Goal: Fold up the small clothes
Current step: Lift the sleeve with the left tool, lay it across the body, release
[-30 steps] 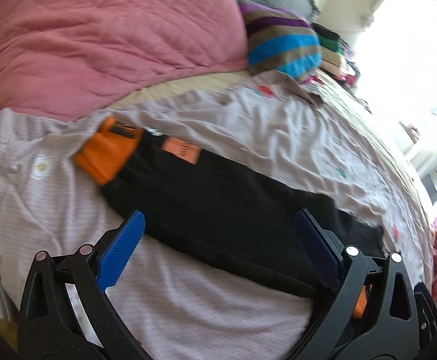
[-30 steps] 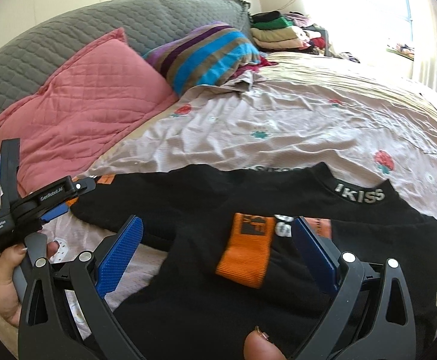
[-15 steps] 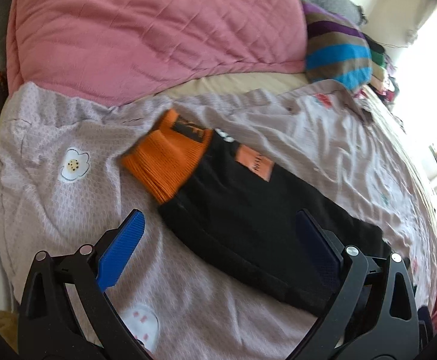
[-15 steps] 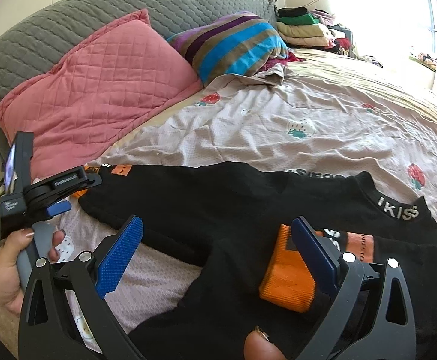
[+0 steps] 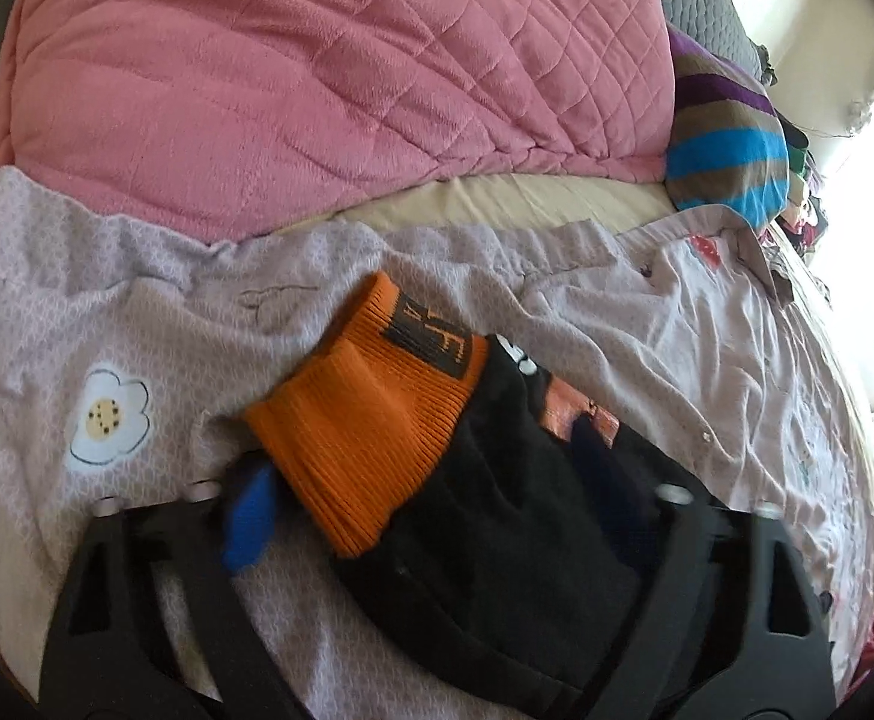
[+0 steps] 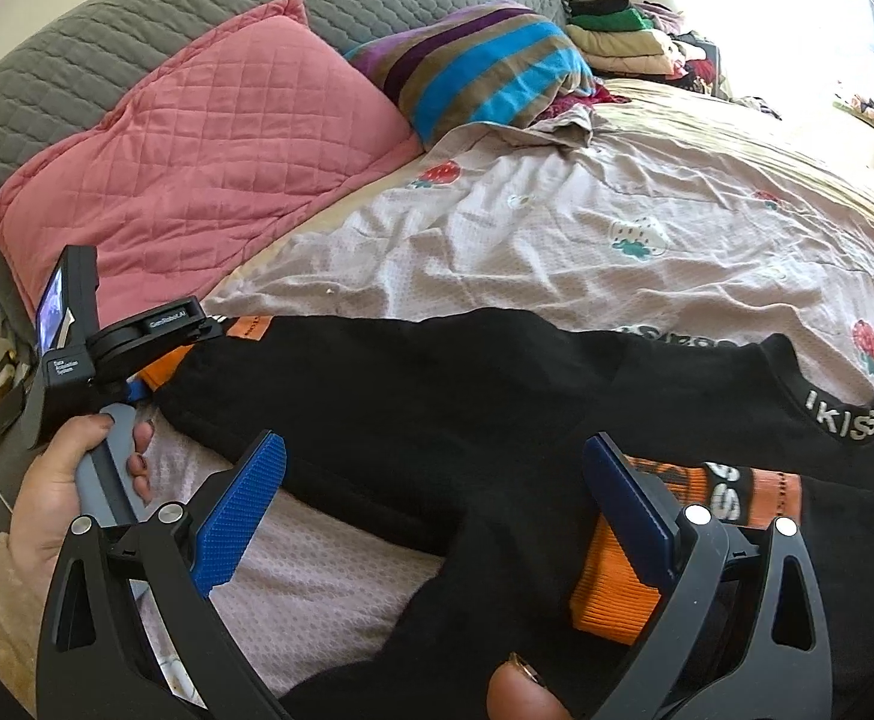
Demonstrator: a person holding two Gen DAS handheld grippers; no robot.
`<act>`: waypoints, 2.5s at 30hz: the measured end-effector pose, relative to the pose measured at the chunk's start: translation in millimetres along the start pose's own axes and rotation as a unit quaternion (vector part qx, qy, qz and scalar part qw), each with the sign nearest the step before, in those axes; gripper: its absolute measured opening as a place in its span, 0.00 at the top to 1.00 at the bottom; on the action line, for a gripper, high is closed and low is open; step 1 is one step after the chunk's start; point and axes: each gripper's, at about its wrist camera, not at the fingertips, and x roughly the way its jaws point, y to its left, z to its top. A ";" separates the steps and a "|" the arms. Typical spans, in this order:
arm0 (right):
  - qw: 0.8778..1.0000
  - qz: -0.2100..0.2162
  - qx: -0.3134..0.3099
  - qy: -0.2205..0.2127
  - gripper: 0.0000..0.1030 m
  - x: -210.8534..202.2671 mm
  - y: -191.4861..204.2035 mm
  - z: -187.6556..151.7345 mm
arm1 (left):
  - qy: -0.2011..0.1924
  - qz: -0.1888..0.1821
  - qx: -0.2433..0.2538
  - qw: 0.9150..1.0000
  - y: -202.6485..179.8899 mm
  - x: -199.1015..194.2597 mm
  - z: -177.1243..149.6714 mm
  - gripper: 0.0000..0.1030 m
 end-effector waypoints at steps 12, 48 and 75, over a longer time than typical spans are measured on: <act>1.000 0.018 0.009 -0.025 0.05 -22.4 1.8 -2.4 | -0.011 -0.118 -0.032 0.992 6.9 -22.7 6.0 0.93; 0.973 -0.128 0.181 -0.063 0.05 -147.8 -154.8 -80.4 | 0.031 -0.444 0.264 0.856 -163.5 -135.4 -139.0 0.94; 0.976 -0.118 0.183 -0.006 0.19 -119.8 -158.4 -102.0 | 0.045 -0.369 0.307 0.876 -172.2 -115.8 -157.8 0.20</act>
